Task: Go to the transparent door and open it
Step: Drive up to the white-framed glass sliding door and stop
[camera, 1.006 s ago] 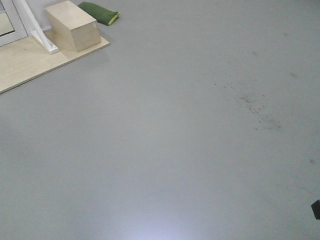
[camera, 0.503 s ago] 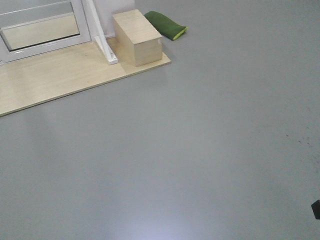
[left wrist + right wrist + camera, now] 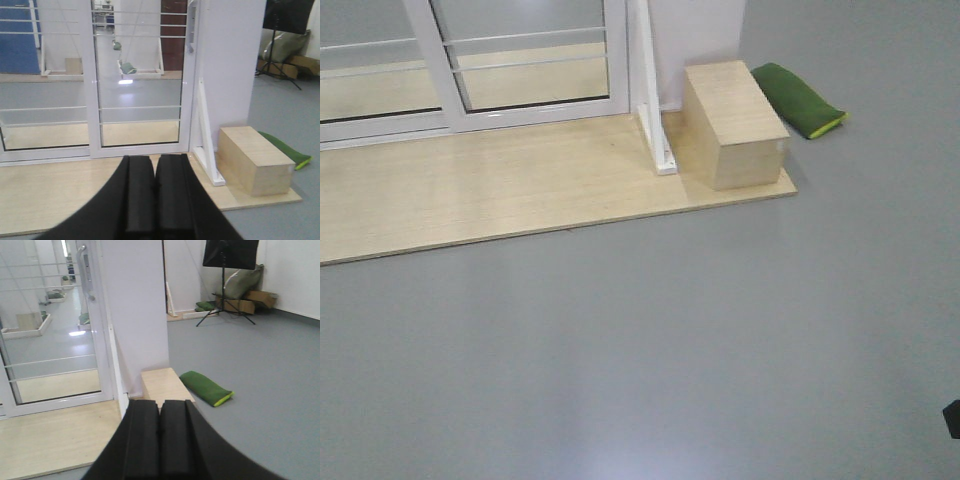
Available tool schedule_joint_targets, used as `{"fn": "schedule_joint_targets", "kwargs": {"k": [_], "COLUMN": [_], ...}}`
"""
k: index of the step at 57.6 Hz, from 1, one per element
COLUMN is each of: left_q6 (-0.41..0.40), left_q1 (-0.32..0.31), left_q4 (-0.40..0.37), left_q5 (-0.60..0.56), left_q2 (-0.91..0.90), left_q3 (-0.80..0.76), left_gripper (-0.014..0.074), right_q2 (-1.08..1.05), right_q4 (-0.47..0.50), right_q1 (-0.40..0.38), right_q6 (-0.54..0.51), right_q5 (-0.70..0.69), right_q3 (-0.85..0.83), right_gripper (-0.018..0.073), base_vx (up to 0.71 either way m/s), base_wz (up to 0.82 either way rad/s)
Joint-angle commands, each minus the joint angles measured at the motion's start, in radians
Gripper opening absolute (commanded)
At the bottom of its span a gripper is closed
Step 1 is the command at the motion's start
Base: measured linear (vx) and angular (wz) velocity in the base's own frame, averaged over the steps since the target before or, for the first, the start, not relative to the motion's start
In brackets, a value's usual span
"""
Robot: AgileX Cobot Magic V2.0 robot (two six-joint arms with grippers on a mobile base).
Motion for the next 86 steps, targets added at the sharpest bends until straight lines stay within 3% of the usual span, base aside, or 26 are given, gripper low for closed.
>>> {"fn": "schedule_joint_targets", "kwargs": {"k": [1, 37, 86], "left_q6": [-0.001, -0.001, -0.001], "left_q1": [-0.006, -0.006, -0.006], "left_q4": [-0.003, -0.003, -0.003], "left_q5": [-0.083, -0.083, -0.083], "left_q2": [-0.014, -0.014, -0.014], "left_q3": [0.016, 0.016, 0.016], "left_gripper": [-0.0003, -0.0003, -0.0003], "right_q2": [-0.016, -0.016, -0.016], "right_q4": [-0.008, -0.008, -0.008], "right_q1": [-0.004, -0.004, -0.004], "right_q6": [0.000, 0.000, 0.000], "right_q5": [-0.081, -0.081, -0.081], "right_q3": [0.004, 0.004, 0.004], "right_gripper": [-0.0006, -0.0006, -0.0006], "base_vx": [0.61, 0.59, 0.52], "base_wz": [0.49, 0.35, -0.02]}}
